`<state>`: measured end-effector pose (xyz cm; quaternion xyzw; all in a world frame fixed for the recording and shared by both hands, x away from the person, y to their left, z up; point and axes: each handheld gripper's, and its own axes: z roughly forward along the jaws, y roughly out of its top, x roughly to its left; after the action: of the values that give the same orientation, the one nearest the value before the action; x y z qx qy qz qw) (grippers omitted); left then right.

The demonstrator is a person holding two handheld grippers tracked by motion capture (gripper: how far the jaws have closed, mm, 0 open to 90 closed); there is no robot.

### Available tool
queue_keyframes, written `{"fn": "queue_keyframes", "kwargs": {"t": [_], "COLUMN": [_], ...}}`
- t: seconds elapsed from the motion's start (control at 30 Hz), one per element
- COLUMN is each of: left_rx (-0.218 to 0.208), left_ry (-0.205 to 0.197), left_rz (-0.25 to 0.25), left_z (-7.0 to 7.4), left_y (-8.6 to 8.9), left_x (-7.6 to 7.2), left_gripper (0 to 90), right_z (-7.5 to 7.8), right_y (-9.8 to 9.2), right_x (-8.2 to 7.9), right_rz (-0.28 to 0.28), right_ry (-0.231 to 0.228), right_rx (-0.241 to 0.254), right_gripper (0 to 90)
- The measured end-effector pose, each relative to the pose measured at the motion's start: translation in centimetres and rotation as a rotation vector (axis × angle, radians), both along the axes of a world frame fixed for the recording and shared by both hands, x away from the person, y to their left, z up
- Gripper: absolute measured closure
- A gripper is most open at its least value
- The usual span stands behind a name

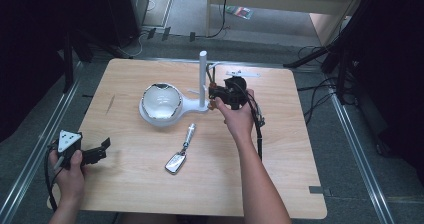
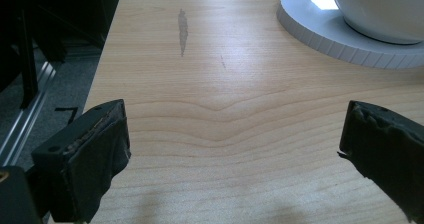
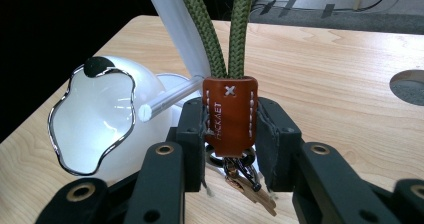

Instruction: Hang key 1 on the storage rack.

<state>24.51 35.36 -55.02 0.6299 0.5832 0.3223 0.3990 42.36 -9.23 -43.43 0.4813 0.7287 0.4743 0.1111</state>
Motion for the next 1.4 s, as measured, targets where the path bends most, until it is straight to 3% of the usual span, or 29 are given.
{"fn": "queue_keyframes", "kwargs": {"t": [0.43, 0.67, 0.8, 0.93, 1.07, 1.2, 1.33, 1.4], "left_rx": [0.001, 0.003, 0.005, 0.007, 0.01, 0.008, 0.005, 0.008], "left_ry": [0.001, 0.005, 0.005, 0.005, 0.007, 0.005, 0.005, 0.005], "left_rz": [-0.001, -0.003, -0.003, -0.001, -0.002, -0.002, -0.002, -0.003], "left_z": [0.0, 0.0, 0.0, 0.0, 0.0, 0.0, 0.0, 0.0], "left_y": [0.0, 0.0, 0.0, 0.0, -0.1, 0.0, 0.0, 0.0], "left_x": [0.0, 0.0, 0.0, 0.0, 0.0, 0.0, 0.0, 0.0], "left_gripper": [0.1, 0.2, 0.2, 0.1, 0.1, 0.2, 0.2, 0.2], "right_z": [-0.4, -0.4, -0.1, 0.2, 0.5, 0.4, 0.3, 0.3], "right_y": [0.3, 0.5, 0.8, 1.2, 1.8, 2.2, 2.6, 2.8], "right_x": [-0.3, -0.8, -1.3, -1.9, -2.6, -3.4, -4.0, -4.2], "right_rz": [0.006, 0.002, -0.009, -0.02, -0.017, -0.073, -0.097, -0.113], "right_ry": [-0.009, -0.019, -0.001, 0.046, 0.054, 0.094, 0.123, 0.153], "right_rx": [-0.021, -0.068, -0.107, -0.123, -0.194, -0.272, -0.313, -0.327], "right_gripper": [63.4, 61.5, 60.2, 55.1, 50.2, 47.7, 43.0, 45.9]}}
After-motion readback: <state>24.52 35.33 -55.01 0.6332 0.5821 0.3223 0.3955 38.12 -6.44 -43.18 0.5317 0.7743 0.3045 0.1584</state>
